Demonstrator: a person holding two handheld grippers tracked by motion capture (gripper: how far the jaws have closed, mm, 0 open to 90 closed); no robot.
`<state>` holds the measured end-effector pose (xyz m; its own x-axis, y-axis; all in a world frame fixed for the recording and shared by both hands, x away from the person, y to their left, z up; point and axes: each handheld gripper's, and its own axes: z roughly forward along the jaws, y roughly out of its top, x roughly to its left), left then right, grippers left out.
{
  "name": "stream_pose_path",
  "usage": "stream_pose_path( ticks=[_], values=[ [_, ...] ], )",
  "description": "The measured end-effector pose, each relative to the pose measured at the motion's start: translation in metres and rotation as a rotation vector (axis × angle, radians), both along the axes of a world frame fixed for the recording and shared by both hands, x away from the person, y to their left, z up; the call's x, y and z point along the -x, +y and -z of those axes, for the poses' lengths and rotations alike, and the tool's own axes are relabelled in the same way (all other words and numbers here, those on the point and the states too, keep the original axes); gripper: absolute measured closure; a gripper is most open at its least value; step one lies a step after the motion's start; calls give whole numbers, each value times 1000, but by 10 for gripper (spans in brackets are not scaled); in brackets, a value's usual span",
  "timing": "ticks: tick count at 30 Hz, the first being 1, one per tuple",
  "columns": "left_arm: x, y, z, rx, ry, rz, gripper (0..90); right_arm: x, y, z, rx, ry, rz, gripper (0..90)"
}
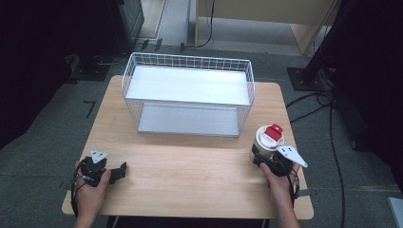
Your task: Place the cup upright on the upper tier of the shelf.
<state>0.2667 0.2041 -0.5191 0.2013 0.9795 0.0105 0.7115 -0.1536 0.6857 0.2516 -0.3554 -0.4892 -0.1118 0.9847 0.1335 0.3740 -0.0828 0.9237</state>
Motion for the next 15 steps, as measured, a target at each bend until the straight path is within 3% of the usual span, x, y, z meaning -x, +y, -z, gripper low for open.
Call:
stream_pose_path(
  ticks=[3, 6, 12, 15],
  values=[
    [0, 0, 0, 0, 0, 0, 0, -2, 2, 0, 14, -23, 17, 95],
    [0, 0, 0, 1, 0, 0, 0, -4, 2, -1, -5, -32, 38, 100],
    [0, 0, 0, 0, 1, 0, 0, -2, 4, -3, -13, -49, 20, 106],
    [0, 0, 0, 1, 1, 0, 0, 1, 10, -7, 6, -68, 7, 108]
  ],
)
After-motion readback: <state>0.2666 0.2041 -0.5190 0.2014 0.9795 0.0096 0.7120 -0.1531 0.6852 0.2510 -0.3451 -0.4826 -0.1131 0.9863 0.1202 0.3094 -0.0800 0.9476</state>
